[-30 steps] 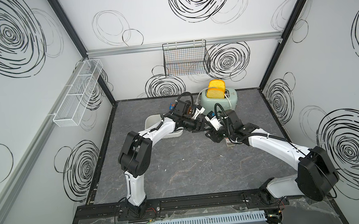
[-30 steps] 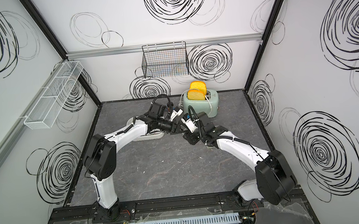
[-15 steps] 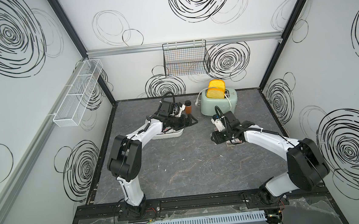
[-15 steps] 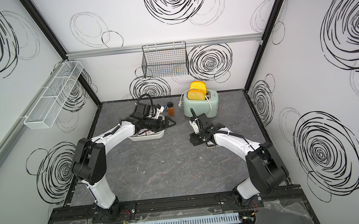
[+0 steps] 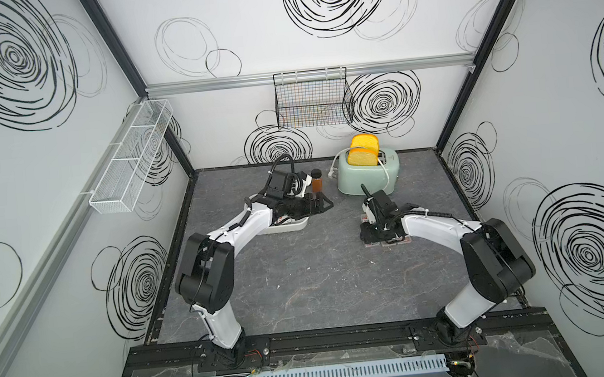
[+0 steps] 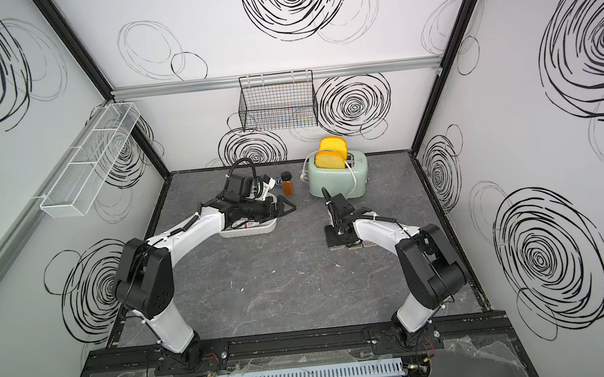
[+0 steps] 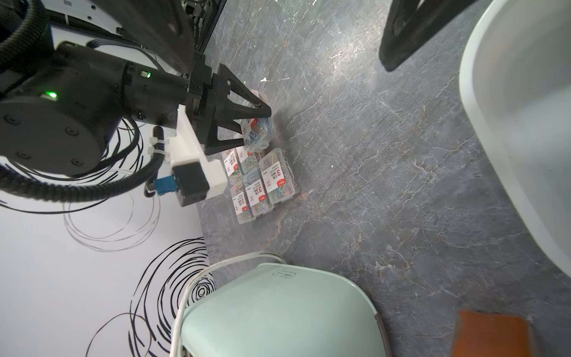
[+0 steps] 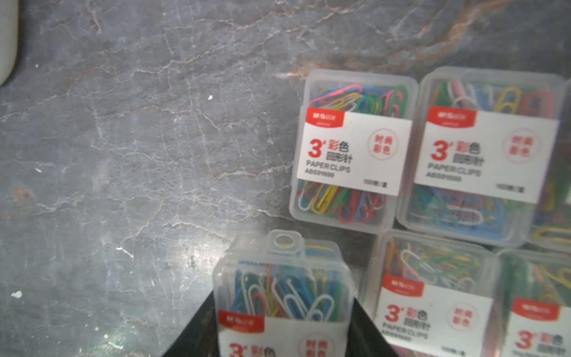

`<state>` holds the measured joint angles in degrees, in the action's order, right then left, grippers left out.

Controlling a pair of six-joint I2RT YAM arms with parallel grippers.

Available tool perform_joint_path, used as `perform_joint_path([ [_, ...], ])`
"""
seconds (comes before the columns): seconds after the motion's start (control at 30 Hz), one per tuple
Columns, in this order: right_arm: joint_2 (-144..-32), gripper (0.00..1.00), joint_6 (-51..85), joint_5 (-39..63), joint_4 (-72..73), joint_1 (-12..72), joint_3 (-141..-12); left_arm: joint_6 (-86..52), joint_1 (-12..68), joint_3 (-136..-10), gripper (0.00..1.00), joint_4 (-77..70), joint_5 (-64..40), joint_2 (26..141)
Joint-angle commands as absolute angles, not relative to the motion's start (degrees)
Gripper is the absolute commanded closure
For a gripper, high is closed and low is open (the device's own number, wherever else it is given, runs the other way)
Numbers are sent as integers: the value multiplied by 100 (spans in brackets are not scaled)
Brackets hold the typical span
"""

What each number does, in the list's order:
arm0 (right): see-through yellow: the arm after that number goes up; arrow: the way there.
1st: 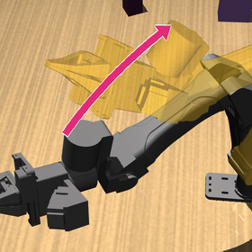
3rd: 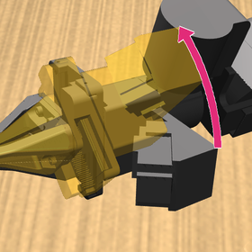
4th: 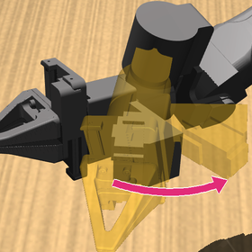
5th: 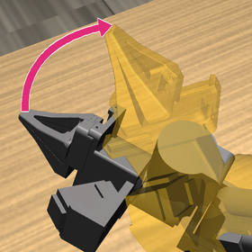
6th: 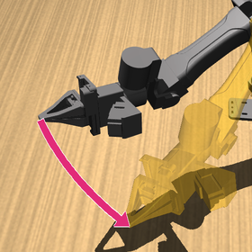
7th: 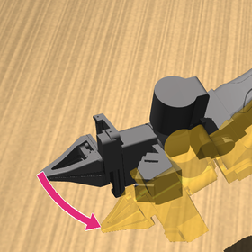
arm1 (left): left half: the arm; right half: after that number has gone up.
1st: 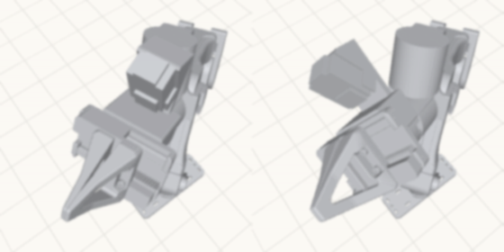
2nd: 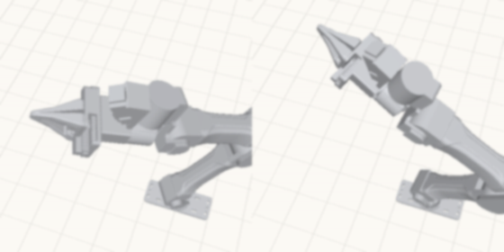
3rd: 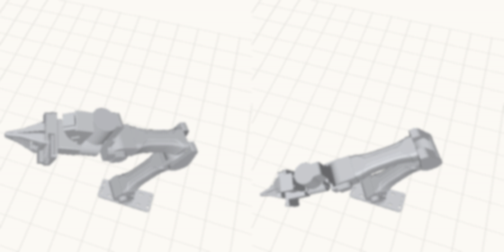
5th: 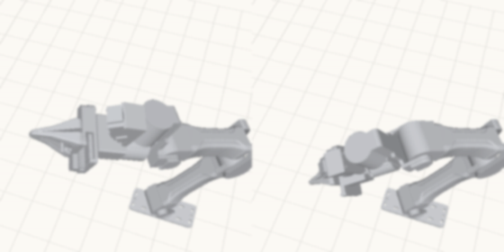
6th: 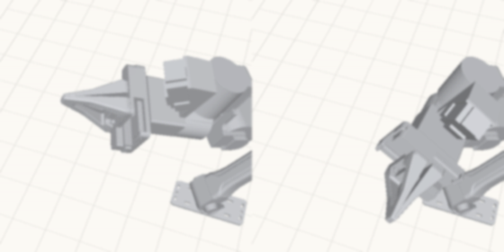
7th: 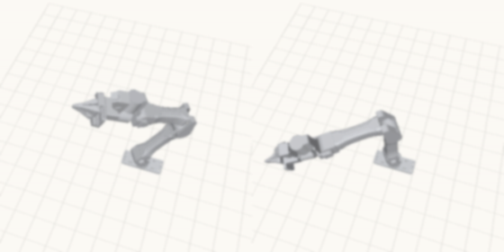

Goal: Take the paper clips out of the storage box
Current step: Place the boxed paper clips at the center of the board.

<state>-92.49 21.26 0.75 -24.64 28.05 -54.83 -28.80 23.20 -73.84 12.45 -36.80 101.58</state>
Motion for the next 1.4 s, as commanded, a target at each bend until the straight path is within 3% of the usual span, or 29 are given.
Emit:
perform_joint_path([
  [0.0, -9282, 75, 2342, -186, -2616, 2870, -5610, -2909, 2336, -7378, 1, 1068, -3697, 10072],
  [0.5, -9473, 67, 2397, -581, -2678, 2993, -5738, -2927, 2322, -7436, 1, 1046, -3773, 10158],
  [1.13, -9448, 36, 2338, -662, -2788, 2999, -5761, -2971, 2374, -7539, 1, 1023, -3825, 10277],
  [1.37, -9423, 35, 2329, -691, -2826, 3007, -5808, -2962, 2378, -7550, 1, 1041, -3822, 10274],
])
